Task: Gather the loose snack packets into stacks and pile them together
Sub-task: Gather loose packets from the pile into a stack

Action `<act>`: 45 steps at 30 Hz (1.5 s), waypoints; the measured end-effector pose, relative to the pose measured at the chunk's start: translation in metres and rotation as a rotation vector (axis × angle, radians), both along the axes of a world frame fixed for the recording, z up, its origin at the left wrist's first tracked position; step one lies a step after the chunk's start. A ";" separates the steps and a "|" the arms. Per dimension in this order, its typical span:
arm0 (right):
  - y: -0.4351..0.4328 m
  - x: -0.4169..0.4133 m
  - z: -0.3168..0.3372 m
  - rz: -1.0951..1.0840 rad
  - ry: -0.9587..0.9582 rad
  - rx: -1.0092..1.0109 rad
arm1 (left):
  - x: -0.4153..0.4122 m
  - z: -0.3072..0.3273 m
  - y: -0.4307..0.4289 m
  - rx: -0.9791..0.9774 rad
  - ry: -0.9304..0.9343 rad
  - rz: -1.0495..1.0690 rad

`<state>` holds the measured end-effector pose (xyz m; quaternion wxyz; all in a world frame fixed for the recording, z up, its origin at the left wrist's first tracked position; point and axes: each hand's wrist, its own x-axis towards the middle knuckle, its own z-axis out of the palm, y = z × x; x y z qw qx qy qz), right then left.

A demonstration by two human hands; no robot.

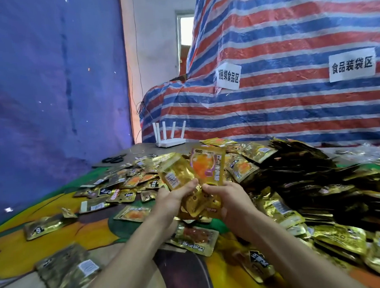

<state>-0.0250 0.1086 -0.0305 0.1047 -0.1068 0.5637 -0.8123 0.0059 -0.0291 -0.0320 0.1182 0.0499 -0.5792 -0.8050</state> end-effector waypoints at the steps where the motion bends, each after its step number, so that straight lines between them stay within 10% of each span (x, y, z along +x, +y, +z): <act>1: 0.001 -0.001 0.001 0.009 -0.022 -0.021 | -0.002 -0.001 -0.001 0.016 -0.004 0.006; 14: 0.001 0.004 -0.016 -0.274 0.307 0.523 | -0.007 -0.017 0.005 -0.191 -0.009 -0.011; 27: -0.012 0.011 -0.012 -0.363 0.089 0.023 | 0.000 -0.027 0.016 -0.424 0.208 -0.019; 45: -0.016 0.017 -0.008 -0.443 0.192 0.121 | 0.017 -0.017 0.031 -0.751 0.301 0.188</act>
